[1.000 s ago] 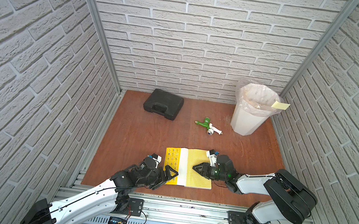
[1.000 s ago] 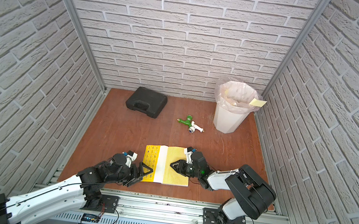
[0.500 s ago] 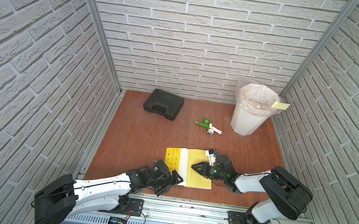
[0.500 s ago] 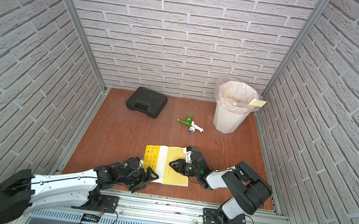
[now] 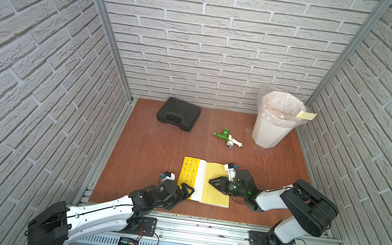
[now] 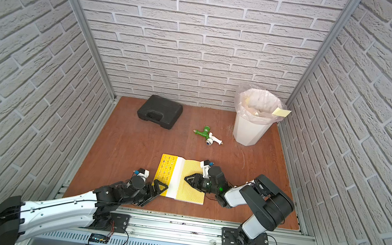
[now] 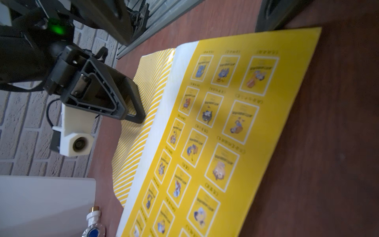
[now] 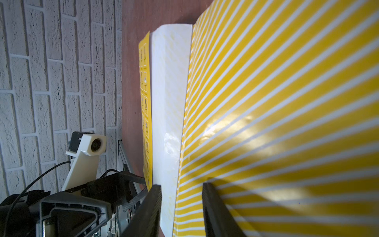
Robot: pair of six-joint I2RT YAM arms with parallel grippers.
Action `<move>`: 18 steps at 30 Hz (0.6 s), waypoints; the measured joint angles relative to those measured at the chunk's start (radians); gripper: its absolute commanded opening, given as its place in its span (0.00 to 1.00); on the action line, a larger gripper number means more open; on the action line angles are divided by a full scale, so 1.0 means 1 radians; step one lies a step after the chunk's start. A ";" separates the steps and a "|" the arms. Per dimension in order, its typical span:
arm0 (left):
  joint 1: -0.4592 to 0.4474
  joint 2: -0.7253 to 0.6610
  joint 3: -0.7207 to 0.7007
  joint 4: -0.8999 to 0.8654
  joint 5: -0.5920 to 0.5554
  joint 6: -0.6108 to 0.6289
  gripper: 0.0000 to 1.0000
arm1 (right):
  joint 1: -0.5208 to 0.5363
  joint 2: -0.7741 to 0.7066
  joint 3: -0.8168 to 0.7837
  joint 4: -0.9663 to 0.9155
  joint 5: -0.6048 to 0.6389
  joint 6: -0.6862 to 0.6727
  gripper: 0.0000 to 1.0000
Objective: Peel off the used sticky note
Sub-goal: Close the book at the center of the board.
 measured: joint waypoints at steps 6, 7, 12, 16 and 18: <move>0.000 -0.057 -0.019 0.052 -0.061 0.095 0.98 | 0.000 0.008 -0.010 0.029 0.002 0.011 0.39; 0.000 -0.064 -0.020 0.064 -0.068 0.111 0.98 | 0.000 0.008 -0.010 0.031 0.002 0.011 0.39; 0.002 -0.062 -0.020 0.123 -0.080 0.185 0.98 | 0.000 0.007 -0.012 0.032 0.004 0.019 0.39; 0.007 -0.004 -0.002 0.157 -0.071 0.242 0.98 | 0.000 -0.007 -0.015 0.017 0.010 0.026 0.39; 0.009 0.051 0.026 0.172 -0.055 0.271 0.98 | 0.000 -0.029 -0.019 -0.008 0.014 0.026 0.40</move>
